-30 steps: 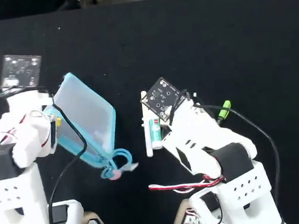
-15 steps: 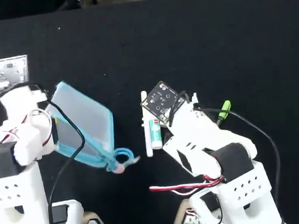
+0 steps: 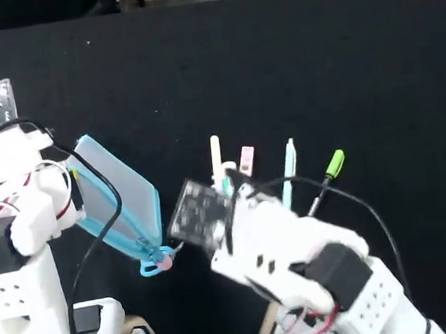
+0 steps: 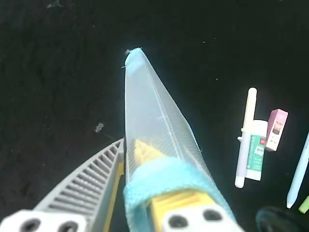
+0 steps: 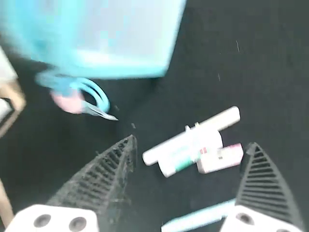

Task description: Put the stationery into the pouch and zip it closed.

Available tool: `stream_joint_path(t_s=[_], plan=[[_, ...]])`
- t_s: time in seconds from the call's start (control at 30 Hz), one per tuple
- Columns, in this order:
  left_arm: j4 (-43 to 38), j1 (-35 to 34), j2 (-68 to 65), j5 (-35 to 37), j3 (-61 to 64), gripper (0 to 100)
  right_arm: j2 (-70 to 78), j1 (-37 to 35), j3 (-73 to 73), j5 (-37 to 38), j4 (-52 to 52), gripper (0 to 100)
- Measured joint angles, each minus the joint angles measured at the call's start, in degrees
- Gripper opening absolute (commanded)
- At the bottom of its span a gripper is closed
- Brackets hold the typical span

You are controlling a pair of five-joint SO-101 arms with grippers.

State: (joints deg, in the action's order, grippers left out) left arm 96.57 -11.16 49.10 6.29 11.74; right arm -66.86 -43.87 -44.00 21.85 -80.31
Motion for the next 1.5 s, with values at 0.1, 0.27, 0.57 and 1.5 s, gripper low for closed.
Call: stream_joint_path(t_s=[0.1, 0.27, 0.57, 1.5], plan=[[-0.18, -0.26, -2.46, 0.44, -0.88, 3, -2.02, -6.07, -0.44, 0.00, 1.58, 33.3], [-0.62, -0.44, -7.21, 3.43, -3.60, 3, -2.90, -13.19, -7.21, -0.44, 9.58, 33.3], [1.05, -0.44, -9.14, 4.31, -5.63, 3, -2.90, -15.47, -19.43, -9.67, 33.14, 33.3], [3.69, -3.78, -10.55, -12.66, -8.53, 16, 8.44, 1.49, -7.21, -5.63, 32.97, 1.1]])
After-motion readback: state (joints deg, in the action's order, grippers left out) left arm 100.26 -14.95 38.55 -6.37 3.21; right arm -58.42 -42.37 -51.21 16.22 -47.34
